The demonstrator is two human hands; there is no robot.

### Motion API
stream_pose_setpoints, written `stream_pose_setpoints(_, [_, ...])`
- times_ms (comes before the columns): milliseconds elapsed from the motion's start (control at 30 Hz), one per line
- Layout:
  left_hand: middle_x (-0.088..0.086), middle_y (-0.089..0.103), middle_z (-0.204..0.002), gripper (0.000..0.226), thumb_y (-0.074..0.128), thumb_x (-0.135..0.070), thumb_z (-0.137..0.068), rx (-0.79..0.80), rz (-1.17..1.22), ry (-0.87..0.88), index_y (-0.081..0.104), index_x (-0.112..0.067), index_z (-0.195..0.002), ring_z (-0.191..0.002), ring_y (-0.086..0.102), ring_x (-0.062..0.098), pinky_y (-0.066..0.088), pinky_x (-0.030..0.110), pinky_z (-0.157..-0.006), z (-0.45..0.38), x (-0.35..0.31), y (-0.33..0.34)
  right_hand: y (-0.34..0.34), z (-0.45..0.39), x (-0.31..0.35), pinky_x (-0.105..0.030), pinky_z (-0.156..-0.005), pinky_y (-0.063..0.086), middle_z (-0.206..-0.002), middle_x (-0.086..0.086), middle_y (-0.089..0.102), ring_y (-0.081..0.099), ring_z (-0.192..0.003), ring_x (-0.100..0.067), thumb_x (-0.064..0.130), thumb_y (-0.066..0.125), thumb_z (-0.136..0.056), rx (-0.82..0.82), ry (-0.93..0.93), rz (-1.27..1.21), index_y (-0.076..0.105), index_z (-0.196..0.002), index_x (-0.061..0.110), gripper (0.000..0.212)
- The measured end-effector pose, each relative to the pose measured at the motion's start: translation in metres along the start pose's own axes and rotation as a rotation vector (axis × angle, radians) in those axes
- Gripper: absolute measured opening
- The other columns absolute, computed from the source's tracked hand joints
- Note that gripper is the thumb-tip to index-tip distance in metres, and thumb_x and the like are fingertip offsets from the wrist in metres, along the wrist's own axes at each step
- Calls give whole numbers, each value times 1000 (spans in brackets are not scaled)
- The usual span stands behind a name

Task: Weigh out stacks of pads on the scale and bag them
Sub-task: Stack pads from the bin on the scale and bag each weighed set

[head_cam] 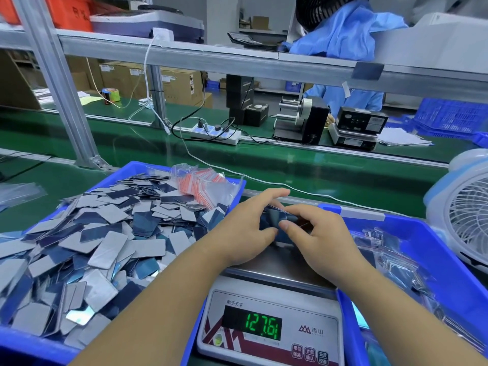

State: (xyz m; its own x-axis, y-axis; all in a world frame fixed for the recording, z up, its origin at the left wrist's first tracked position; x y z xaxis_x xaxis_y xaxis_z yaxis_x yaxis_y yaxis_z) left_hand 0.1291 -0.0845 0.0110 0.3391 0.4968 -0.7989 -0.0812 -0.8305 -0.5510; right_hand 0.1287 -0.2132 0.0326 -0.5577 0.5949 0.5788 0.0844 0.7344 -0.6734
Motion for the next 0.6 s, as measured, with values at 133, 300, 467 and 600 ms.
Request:
stream_pose_setpoints(133, [-14,54,-136,66,61,-4,-87,42,-67,-23,46,-33,-144,-126,47,-1,37,17,-107,0,2,2,8,0,0,0,-73,37,-90,43,61,58,-89,11,22,73,-84,89,5,-6,68,-119,38,38])
stream_pose_setpoints(300, [-24,56,-136,59,57,-1,-92,31,-55,-41,52,-30,-143,-125,47,-7,38,18,-106,0,3,-2,9,2,-6,1,-71,36,-86,42,61,56,-88,14,21,74,-83,145,26,33,63,-122,41,46])
stream_pose_setpoints(467, [-32,63,-120,55,54,2,-94,11,29,-38,58,-31,-138,-107,57,-11,44,16,-99,-2,3,-4,5,2,-10,-4,-70,39,-82,23,64,55,-86,5,20,76,-81,61,61,25,63,-118,39,43])
stream_pose_setpoints(600, [-17,54,-141,49,53,-11,-99,12,-59,-3,52,-32,-144,-127,46,-5,34,12,-104,-2,0,-1,2,1,-11,-6,-70,40,-85,20,65,57,-86,5,19,78,-80,56,91,33,59,-110,45,44])
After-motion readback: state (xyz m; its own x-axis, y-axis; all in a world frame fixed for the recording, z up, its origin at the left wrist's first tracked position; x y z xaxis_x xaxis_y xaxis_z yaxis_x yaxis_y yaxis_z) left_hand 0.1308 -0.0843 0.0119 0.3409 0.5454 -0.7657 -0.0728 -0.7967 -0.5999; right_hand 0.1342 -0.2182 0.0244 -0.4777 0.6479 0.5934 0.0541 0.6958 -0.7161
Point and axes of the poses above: each hand's wrist, its own z-axis away from the middle knuckle, its own y-axis out of the palm, x = y × z, the point moved 9 cm from there along -z, towards the middle knuckle
